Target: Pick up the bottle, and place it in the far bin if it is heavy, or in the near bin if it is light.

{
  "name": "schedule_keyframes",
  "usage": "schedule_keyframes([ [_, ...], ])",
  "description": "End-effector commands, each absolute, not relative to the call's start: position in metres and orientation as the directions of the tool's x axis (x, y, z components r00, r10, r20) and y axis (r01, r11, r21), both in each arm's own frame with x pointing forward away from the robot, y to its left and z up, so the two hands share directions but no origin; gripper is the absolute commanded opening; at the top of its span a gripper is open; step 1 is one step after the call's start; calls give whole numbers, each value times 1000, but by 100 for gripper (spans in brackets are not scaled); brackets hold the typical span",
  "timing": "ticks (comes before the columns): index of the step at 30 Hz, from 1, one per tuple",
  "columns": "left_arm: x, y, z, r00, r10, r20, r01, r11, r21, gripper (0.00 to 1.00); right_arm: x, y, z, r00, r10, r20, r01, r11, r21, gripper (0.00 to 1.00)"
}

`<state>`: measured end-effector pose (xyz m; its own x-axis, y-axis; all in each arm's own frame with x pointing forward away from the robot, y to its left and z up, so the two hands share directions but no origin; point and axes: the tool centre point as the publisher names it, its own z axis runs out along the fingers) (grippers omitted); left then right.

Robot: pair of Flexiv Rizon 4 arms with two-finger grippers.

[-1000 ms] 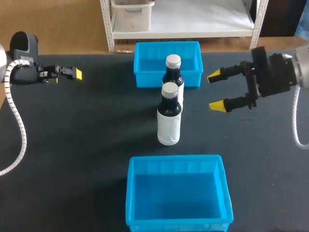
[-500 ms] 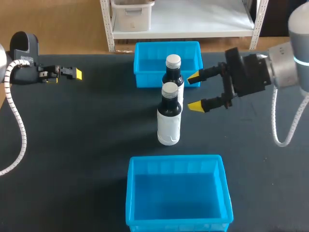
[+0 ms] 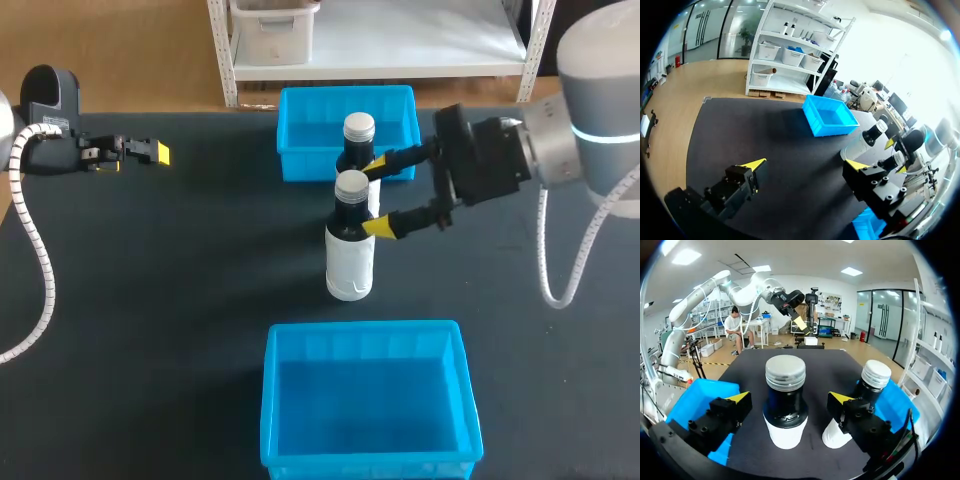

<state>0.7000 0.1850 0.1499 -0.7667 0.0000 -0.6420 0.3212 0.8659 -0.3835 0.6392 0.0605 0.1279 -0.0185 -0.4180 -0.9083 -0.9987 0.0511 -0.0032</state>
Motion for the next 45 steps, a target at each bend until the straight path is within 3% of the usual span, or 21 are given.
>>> schedule_keyframes([
  [1,700,185,150,-767,0,-642,321,866,-383,100,639,69,124,-23,-420,-907,-999,55,0,100],
  [35,700,185,150,-767,0,-642,321,866,-383,100,640,90,122,-45,-428,-903,-998,64,19,100],
  [37,700,185,150,-767,0,-642,321,866,-383,100,640,89,123,-46,-426,-903,-998,65,19,85],
  [45,700,185,150,-767,0,-642,321,866,-383,100,639,88,124,-48,-419,-906,-998,65,23,85],
])
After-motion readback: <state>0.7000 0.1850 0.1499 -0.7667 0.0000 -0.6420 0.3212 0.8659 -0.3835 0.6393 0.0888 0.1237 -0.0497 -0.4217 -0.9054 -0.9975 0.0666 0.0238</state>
